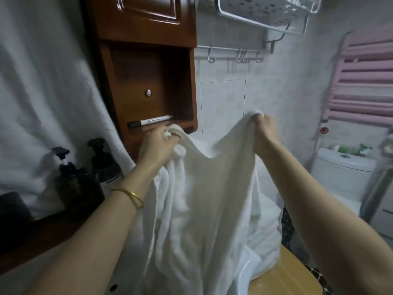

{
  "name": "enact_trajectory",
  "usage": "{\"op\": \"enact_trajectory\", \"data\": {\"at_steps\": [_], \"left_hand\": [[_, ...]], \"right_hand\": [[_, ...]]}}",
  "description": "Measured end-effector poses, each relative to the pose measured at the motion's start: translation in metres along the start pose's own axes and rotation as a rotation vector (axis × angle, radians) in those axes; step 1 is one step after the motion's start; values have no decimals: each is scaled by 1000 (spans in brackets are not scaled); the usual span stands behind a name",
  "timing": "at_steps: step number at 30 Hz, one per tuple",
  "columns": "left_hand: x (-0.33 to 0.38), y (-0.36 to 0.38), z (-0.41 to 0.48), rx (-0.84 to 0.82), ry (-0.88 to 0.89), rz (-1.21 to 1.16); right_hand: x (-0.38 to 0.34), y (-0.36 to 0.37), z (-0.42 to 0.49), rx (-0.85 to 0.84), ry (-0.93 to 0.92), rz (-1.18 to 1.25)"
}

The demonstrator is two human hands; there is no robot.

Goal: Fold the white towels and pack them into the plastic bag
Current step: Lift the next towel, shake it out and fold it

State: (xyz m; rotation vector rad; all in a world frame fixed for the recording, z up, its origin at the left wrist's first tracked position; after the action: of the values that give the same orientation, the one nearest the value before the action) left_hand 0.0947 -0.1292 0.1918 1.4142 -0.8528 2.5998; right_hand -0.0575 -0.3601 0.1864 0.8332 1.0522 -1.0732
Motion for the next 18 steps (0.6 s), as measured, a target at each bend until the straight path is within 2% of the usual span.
{"op": "enact_trajectory", "data": {"at_steps": [2, 4, 7, 10, 12, 18], "left_hand": [[9, 23, -11, -174, 0, -173], [21, 48, -22, -304, 19, -322], [28, 76, -26, -364, 29, -323], [15, 82, -19, -245, -39, -286], [13, 77, -11, -127, 5, -266], [17, 63, 3, 107, 122, -113]], "right_hand": [[-33, 12, -13, -81, -38, 91], [-47, 31, -32, -203, -105, -9], [-32, 45, -49, -326, -198, -158], [-4, 24, -44, -320, -284, -264], [25, 10, -44, -399, -330, -420], [167, -30, -58, -747, -47, -669]]}}
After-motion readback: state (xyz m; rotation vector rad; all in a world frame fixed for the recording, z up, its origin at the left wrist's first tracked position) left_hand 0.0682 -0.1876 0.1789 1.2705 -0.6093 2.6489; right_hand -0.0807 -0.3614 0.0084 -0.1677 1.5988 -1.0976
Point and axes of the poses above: each hand's wrist, its own z-axis towards the middle knuckle, its own y-axis out of the palm, x = y × z, the point moved 6 cm from there along z, towards the middle knuckle, and after that the axes turned 1 degree about -y, right-handed, at the moved point
